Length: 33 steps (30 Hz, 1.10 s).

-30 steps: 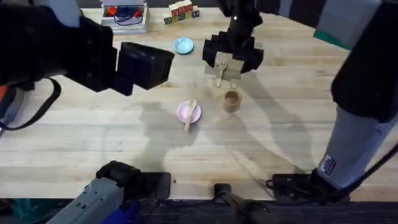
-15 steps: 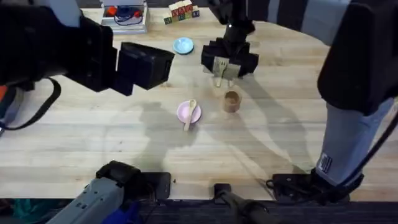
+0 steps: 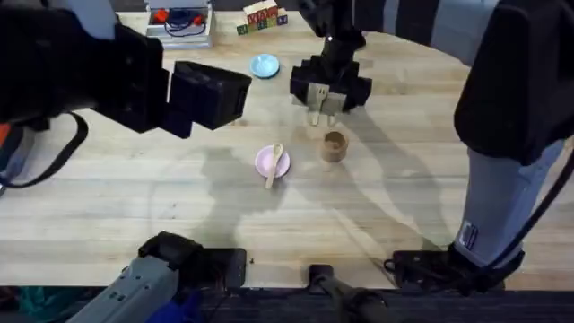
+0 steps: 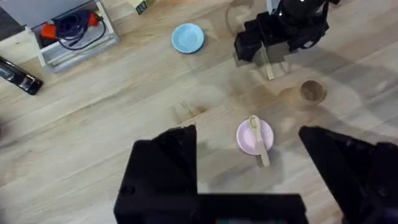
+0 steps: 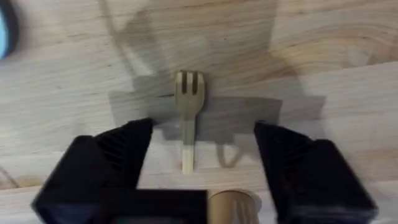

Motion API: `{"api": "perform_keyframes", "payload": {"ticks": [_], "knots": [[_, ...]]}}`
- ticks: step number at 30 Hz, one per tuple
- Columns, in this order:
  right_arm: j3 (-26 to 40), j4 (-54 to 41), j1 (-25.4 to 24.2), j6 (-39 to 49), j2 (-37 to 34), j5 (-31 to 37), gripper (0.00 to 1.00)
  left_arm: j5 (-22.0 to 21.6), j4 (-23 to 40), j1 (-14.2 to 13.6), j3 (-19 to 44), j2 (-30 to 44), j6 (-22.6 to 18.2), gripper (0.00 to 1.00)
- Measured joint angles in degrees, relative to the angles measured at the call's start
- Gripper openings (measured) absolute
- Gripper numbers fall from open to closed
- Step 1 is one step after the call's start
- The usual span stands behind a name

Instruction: Pick up a utensil and set it on the pink plate, then put the other utensil in the container.

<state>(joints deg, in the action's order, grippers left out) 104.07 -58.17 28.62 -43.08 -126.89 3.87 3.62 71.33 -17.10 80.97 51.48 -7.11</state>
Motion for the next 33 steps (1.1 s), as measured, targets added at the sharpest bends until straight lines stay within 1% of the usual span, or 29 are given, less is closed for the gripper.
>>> {"api": "perform_keyframes", "payload": {"ticks": [3,6,8,9,10,12,28,33], "knots": [[0.0,-0.18,-0.02,-0.14,-0.04,0.36,0.747,0.0,0.0,0.0,0.0,0.0,0.0,0.993],[0.0,-0.07,-0.02,-0.18,-0.05,0.47,0.42,0.0,0.02,0.0,0.0,0.0,0.0,0.993],[0.02,0.07,-0.02,-0.19,-0.09,0.37,0.154,0.0,0.02,0.0,0.0,0.0,0.0,0.993],[0.09,0.18,-0.02,-0.19,-0.09,0.41,0.064,0.0,0.02,0.0,0.0,0.0,0.0,0.992],[0.19,0.21,-0.02,-0.16,-0.09,0.43,0.043,0.0,0.02,0.0,0.0,0.0,0.0,0.993],[0.22,0.15,-0.02,-0.12,-0.09,0.4,0.036,0.0,0.02,0.0,0.0,0.0,0.0,0.993],[0.44,-5.08,-1.21,-0.14,-0.02,0.41,0.032,0.0,0.02,0.0,0.0,0.0,0.0,0.993],[0.44,-6.77,-1.42,0.74,2.03,0.41,0.032,0.0,0.13,0.0,0.0,0.0,0.0,0.993]]}}
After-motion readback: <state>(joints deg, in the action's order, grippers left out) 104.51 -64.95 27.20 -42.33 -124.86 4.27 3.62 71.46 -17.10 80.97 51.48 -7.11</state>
